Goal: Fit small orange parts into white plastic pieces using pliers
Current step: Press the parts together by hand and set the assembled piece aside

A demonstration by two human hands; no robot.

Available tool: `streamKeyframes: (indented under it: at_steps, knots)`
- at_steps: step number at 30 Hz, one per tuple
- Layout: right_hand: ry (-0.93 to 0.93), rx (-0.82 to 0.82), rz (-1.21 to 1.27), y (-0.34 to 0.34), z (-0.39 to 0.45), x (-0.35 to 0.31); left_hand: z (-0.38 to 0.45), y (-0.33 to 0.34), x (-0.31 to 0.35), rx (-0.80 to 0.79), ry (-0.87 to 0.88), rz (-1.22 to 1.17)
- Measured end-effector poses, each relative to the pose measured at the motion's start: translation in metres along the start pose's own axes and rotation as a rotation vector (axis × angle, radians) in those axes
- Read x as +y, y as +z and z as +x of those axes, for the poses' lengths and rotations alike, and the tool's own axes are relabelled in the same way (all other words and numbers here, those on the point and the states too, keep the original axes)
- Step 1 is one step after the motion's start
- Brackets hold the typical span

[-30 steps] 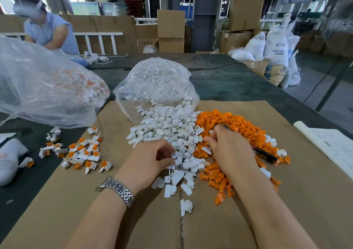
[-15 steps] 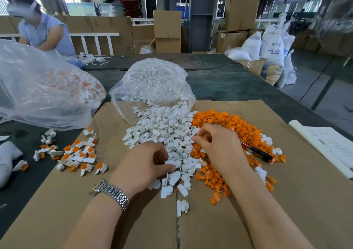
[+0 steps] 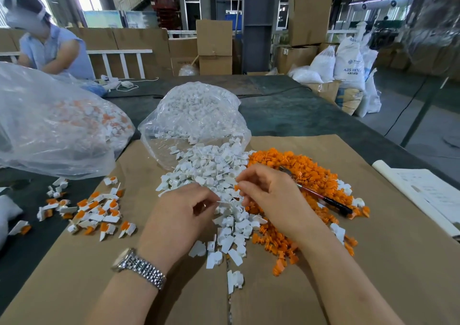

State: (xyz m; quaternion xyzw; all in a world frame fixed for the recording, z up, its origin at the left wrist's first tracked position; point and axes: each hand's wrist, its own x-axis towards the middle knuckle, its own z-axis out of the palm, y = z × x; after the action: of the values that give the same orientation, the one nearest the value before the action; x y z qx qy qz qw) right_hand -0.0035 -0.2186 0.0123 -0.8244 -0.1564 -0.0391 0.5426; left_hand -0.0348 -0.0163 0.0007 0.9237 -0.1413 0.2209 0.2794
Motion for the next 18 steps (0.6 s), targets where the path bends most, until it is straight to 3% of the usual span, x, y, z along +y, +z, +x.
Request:
streamKeyframes:
  at_steps: [6,18]
  knots:
    - [-0.019,-0.089,-0.072,0.002,-0.003,-0.002,0.001,-0.004,0.013,0.069,0.230,0.125]
    - [0.069,-0.107,0.079,0.002,-0.003,-0.001,-0.001,-0.001,0.014,0.060,0.179,0.057]
